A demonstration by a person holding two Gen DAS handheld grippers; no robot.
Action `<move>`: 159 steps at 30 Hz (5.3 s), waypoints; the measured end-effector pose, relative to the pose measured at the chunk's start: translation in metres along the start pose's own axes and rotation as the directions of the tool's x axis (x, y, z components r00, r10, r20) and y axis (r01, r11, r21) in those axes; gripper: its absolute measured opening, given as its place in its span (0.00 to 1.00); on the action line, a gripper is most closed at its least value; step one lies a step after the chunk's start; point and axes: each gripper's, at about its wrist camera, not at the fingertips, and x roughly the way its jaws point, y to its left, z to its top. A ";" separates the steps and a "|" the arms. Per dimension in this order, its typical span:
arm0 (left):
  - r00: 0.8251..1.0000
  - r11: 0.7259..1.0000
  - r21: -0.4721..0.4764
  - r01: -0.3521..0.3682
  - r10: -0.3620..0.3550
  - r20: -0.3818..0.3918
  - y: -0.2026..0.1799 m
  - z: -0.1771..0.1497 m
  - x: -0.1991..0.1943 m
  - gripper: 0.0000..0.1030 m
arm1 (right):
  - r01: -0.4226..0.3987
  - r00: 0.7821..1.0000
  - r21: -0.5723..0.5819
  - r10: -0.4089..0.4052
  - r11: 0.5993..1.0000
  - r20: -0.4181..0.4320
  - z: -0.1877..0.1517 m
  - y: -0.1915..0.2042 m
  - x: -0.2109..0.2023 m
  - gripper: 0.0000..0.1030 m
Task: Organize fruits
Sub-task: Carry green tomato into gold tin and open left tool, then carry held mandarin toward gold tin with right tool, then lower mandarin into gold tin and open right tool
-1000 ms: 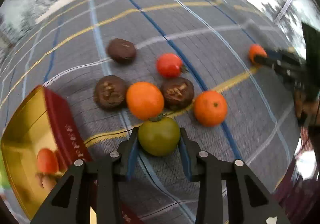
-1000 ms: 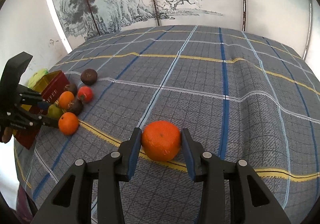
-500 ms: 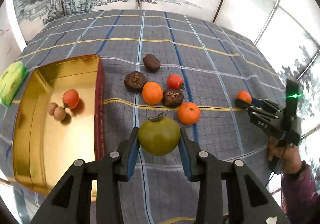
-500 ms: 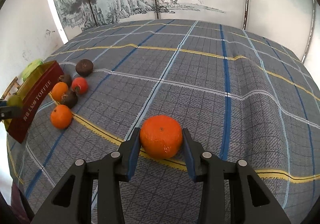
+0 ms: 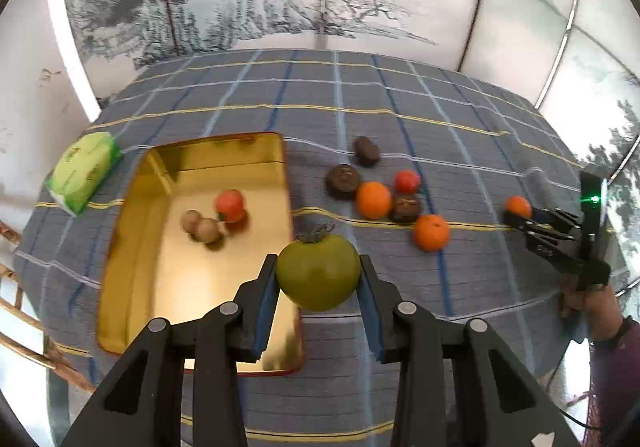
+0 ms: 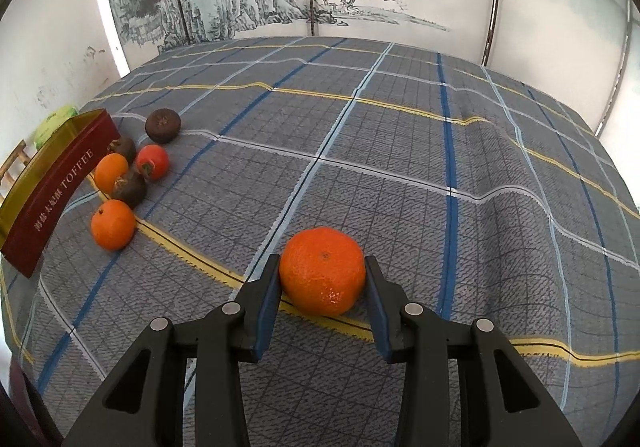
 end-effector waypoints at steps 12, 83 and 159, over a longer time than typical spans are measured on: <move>0.997 0.996 -0.055 -0.072 0.072 -0.008 0.044 -0.005 0.017 0.33 | 0.010 1.000 -0.008 -0.010 1.000 -0.003 0.000 0.000 0.001 0.39; 0.958 0.949 -0.162 -0.271 0.282 0.048 0.122 -0.024 0.003 0.72 | 0.019 1.000 -0.013 -0.019 1.000 0.004 0.005 0.006 -0.013 0.39; 0.932 0.922 -0.155 -0.354 0.362 0.022 0.144 -0.056 -0.021 0.91 | -0.400 0.897 -0.243 0.323 0.884 -0.302 0.152 0.391 0.112 0.40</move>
